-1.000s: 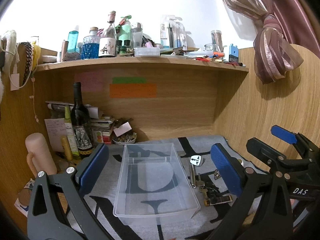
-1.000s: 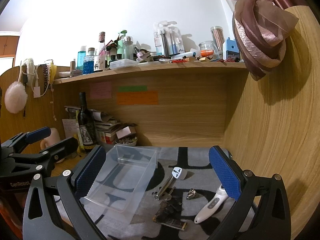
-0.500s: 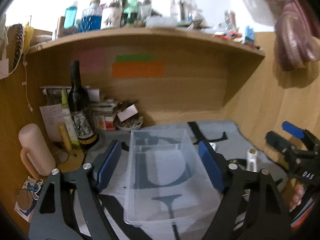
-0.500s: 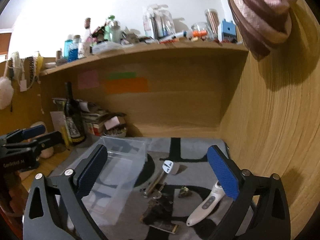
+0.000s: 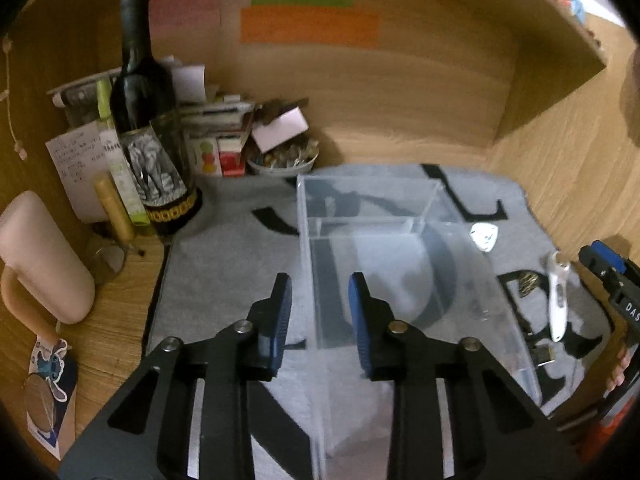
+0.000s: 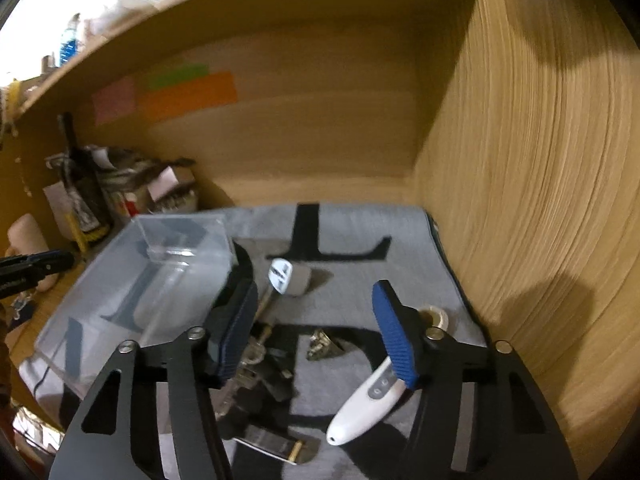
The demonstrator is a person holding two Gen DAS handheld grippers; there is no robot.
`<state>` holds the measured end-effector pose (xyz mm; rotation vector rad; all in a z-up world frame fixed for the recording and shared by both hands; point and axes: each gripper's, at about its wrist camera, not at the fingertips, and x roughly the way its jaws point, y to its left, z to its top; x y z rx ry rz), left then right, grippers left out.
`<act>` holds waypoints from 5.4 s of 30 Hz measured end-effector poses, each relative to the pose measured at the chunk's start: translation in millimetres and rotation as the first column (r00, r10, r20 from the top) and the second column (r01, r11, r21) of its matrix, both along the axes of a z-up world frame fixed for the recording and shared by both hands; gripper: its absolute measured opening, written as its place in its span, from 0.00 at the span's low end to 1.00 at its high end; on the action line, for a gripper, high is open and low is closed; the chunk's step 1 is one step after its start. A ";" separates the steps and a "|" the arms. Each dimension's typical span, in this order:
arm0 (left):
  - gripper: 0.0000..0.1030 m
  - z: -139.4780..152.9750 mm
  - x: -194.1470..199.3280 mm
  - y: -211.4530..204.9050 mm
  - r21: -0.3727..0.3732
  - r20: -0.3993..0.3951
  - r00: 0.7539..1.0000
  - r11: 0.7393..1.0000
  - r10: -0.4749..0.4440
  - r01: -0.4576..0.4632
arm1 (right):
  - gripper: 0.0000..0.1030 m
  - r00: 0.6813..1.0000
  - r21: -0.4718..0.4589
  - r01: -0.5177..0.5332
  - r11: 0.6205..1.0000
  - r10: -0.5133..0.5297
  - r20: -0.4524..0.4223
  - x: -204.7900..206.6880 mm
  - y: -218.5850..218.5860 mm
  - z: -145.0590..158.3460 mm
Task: Organize rigid objects
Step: 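Grasp the clear plastic box rim with the left gripper while the right gripper grasps the white device, then lift the white device with the right gripper and lower it into the box, then grasp the dark pinecone-like object with the right gripper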
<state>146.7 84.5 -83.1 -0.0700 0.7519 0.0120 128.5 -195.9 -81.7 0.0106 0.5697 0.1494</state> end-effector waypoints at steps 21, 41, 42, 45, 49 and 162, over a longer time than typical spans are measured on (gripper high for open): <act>0.08 -40.6 28.6 8.8 -0.067 -0.200 0.978 0.996 -0.066 0.054 | 0.46 0.935 -0.025 0.189 0.982 -0.188 -0.301 42.0 -58.7 -65.8; 0.08 -43.7 26.6 7.8 -0.061 -0.198 0.979 0.997 -0.054 0.043 | 0.28 0.946 -0.061 0.153 0.986 -0.164 -0.279 55.0 -47.1 -72.5; 0.08 -43.5 26.3 7.9 -0.061 -0.198 0.979 0.997 -0.054 0.042 | 0.28 0.951 -0.050 0.148 0.988 -0.156 -0.267 52.5 -45.7 -68.4; 0.08 -43.3 25.9 7.5 -0.055 -0.194 0.980 0.998 -0.050 0.040 | 0.28 0.965 -0.031 0.127 0.991 -0.131 -0.228 46.5 -38.5 -54.0; 0.07 -43.1 25.6 5.8 -0.040 -0.186 0.981 0.998 -0.046 0.039 | 0.28 0.983 -0.004 0.081 0.997 -0.081 -0.164 39.9 -25.4 -28.5; 0.08 -44.6 29.2 2.7 -0.012 -0.170 0.984 0.999 -0.044 0.043 | 0.31 0.938 -0.079 -0.056 0.995 0.026 -0.345 69.9 -5.2 -68.3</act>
